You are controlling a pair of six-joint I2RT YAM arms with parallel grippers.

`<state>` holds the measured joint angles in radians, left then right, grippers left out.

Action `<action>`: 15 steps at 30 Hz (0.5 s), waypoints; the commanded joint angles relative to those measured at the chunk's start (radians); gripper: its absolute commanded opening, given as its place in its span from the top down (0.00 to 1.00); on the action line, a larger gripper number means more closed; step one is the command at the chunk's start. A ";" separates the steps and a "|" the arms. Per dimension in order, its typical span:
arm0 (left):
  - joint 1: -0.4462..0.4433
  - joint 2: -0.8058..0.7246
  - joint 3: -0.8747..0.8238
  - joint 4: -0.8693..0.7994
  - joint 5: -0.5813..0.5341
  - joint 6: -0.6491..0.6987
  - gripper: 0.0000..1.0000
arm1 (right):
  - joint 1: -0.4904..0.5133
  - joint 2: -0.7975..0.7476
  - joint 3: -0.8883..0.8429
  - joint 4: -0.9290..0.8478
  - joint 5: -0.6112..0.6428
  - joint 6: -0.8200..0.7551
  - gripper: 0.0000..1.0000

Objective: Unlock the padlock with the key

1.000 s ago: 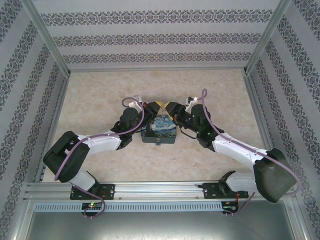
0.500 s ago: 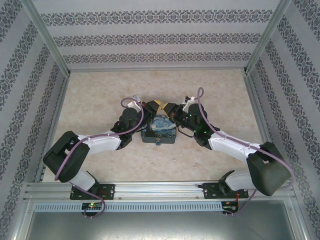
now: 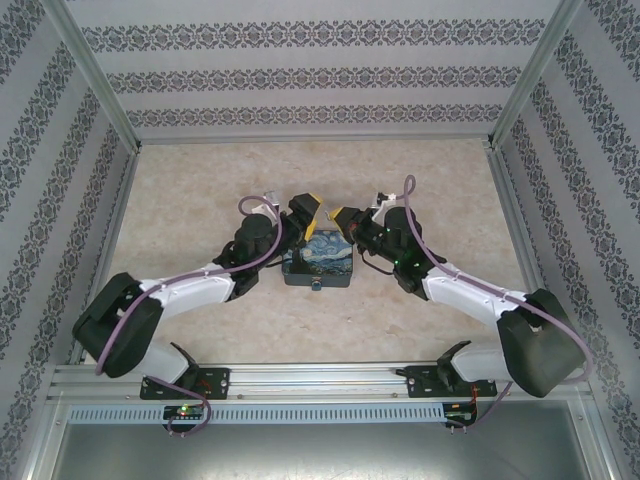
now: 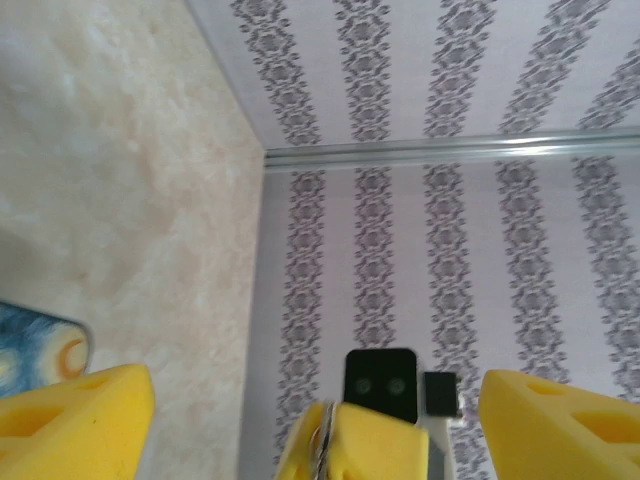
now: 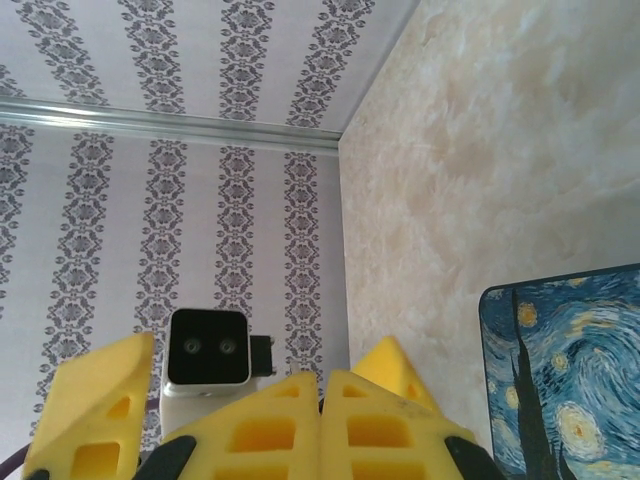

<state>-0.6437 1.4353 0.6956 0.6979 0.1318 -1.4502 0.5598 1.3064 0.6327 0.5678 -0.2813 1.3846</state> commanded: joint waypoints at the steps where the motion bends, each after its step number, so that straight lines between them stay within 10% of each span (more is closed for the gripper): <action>1: 0.019 -0.069 0.076 -0.299 0.064 0.121 0.21 | -0.003 -0.036 -0.017 -0.008 -0.042 -0.026 1.00; 15: 0.037 -0.019 0.216 -0.559 0.244 0.257 0.60 | 0.000 -0.076 -0.059 -0.059 -0.089 -0.081 1.00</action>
<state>-0.6140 1.3979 0.9035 0.1871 0.3408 -1.2201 0.5587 1.2442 0.5850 0.5110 -0.3470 1.3312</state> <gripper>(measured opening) 0.413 0.065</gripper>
